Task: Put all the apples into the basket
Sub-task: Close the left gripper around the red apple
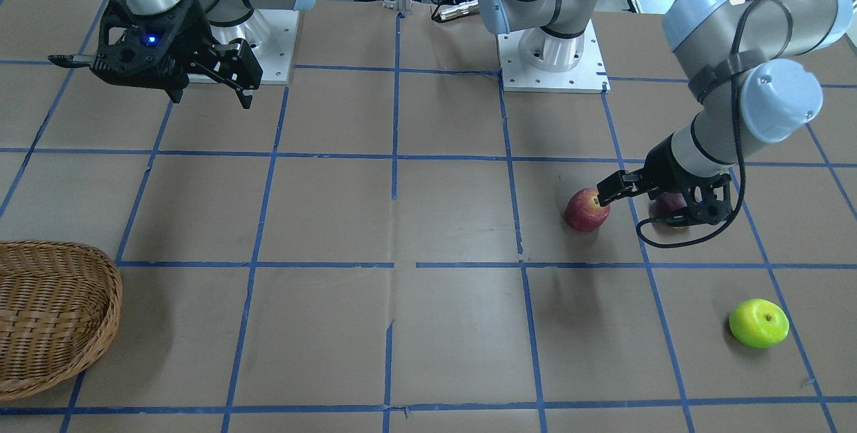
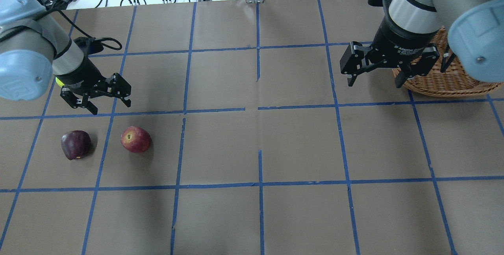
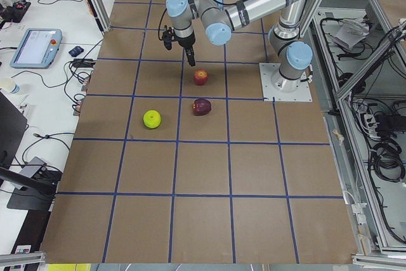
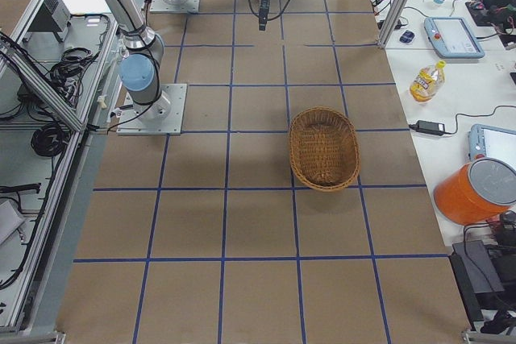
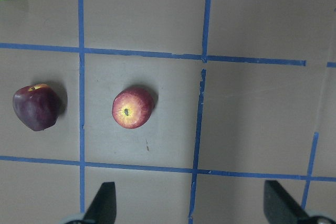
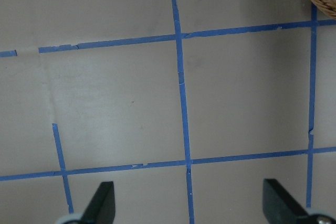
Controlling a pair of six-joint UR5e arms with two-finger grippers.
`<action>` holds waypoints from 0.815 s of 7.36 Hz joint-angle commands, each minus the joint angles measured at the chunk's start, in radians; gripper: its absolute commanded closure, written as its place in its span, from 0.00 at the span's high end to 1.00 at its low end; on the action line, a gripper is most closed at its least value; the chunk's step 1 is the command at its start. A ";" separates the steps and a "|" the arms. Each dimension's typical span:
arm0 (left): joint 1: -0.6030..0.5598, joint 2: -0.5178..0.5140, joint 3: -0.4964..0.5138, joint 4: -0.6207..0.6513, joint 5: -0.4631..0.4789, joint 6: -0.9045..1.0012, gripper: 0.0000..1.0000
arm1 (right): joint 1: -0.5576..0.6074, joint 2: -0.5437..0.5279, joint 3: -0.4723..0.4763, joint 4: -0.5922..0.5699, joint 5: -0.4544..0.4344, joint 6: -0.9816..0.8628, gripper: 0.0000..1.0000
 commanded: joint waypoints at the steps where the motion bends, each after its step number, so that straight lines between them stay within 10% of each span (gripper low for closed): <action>1: 0.006 -0.036 -0.124 0.159 0.012 0.050 1.00 | 0.000 -0.002 0.000 0.001 -0.001 0.000 1.00; 5: 0.005 -0.095 -0.189 0.226 0.010 0.038 1.00 | -0.007 0.000 -0.008 0.001 0.099 0.002 1.00; 6: 0.005 -0.088 -0.226 0.256 0.010 0.045 0.85 | -0.006 0.001 -0.008 -0.004 0.097 -0.005 1.00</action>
